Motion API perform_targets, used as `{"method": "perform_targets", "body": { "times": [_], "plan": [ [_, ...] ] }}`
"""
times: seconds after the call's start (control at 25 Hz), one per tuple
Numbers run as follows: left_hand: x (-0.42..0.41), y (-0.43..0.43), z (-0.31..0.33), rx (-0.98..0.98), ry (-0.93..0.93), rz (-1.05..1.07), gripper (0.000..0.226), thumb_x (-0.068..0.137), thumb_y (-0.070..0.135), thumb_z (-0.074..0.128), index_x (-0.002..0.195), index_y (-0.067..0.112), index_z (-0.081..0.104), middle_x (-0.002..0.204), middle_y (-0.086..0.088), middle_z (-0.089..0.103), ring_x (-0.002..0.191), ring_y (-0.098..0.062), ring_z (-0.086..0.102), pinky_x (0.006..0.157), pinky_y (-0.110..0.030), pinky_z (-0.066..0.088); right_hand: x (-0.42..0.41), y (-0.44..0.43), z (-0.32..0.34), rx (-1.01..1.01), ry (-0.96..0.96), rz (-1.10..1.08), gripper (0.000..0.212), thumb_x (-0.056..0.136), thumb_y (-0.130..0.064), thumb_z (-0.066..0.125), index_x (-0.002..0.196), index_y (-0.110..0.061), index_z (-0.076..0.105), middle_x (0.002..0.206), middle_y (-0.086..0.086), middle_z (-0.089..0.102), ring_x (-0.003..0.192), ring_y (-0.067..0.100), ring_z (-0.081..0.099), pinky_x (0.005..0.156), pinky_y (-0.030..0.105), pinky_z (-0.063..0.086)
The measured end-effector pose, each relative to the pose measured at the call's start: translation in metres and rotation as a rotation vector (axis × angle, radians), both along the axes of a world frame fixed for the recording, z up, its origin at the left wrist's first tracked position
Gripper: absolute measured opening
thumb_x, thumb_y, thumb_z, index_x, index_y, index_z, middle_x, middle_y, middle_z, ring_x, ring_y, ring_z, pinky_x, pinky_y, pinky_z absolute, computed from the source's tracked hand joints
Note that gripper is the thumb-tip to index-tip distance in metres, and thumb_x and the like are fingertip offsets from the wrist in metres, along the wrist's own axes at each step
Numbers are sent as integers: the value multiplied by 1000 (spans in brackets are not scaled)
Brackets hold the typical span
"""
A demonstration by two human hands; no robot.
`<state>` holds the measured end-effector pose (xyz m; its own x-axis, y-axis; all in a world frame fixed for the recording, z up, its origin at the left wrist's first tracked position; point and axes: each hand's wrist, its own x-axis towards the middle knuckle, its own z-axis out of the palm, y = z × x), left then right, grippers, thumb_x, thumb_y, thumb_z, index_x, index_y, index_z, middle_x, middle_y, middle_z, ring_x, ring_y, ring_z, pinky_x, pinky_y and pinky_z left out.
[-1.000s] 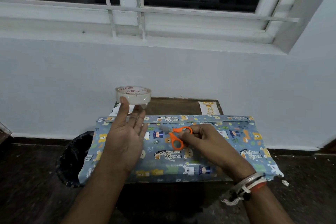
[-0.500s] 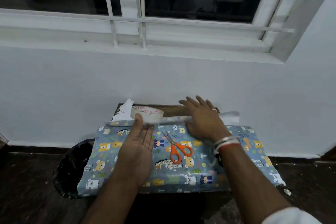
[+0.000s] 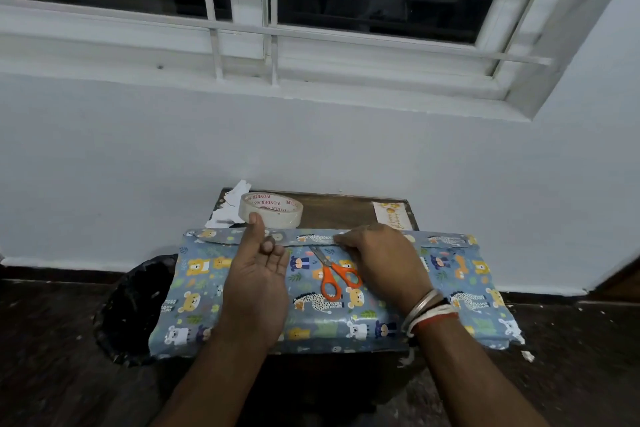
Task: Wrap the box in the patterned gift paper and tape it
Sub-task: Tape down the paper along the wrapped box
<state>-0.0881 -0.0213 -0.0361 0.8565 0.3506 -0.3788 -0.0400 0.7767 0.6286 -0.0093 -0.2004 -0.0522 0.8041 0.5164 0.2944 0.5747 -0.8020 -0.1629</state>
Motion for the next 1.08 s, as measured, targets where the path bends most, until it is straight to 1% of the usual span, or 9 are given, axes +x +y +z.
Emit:
{"method": "perform_targets", "body": {
  "times": [0.12,0.24,0.32,0.48,0.72,0.8,0.92,1.0,1.08],
  "plan": [
    [0,-2,6,11,-57,-60,31,94,41,59,121,28,62,116,3,64,111,-12,61,108,-33,40,-1,0,-2,93,35,-6,29,96,-27,56,115,-24,78,104,-6,73,91,15,67,76,29,52],
    [6,-6,11,-67,-143,-180,58,88,39,61,142,21,53,142,-7,58,134,-19,53,116,-35,36,-8,1,2,83,109,-55,40,90,-30,52,122,-24,76,98,-5,61,89,15,63,72,26,46],
    [10,-6,8,-119,-119,-226,70,84,38,64,150,20,45,148,-15,50,141,-26,46,123,-39,29,-20,4,6,104,174,-86,45,94,-41,49,132,-28,69,108,-5,62,100,16,63,83,31,52],
    [15,-4,-4,-109,-64,-256,65,87,40,63,147,22,48,149,-19,50,140,-27,48,124,-40,27,-59,14,10,71,193,-88,59,91,-67,54,140,-34,57,125,-5,63,115,21,55,91,37,52],
    [16,0,-4,-105,-45,-245,71,81,40,68,146,21,48,145,-24,52,140,-32,48,122,-42,31,-71,12,28,120,343,-167,39,77,-38,75,113,-34,62,103,-6,63,95,17,58,75,25,36],
    [16,1,-4,-101,-39,-249,72,81,40,68,147,20,47,145,-24,52,139,-33,48,122,-43,31,-72,5,32,149,397,-180,27,77,-27,76,101,-32,64,94,-8,63,86,13,59,71,25,39],
    [17,2,-4,-81,-44,-259,76,80,42,68,150,22,44,145,-25,52,139,-33,49,122,-44,31,-65,-14,40,462,528,-195,13,88,-13,72,88,-26,71,78,-3,72,65,6,67,61,21,51],
    [17,2,-5,-69,-51,-260,77,81,42,68,151,23,44,145,-25,52,139,-34,48,122,-44,31,-56,-26,40,685,484,-278,16,92,-11,68,88,-25,74,76,-3,74,65,4,69,60,17,52],
    [17,1,-4,-64,-48,-259,76,82,42,68,151,23,43,146,-24,52,139,-34,49,122,-45,31,-47,-33,35,750,399,-358,14,93,-15,68,90,-26,76,76,-8,74,68,1,68,63,15,49]
  ]
}}
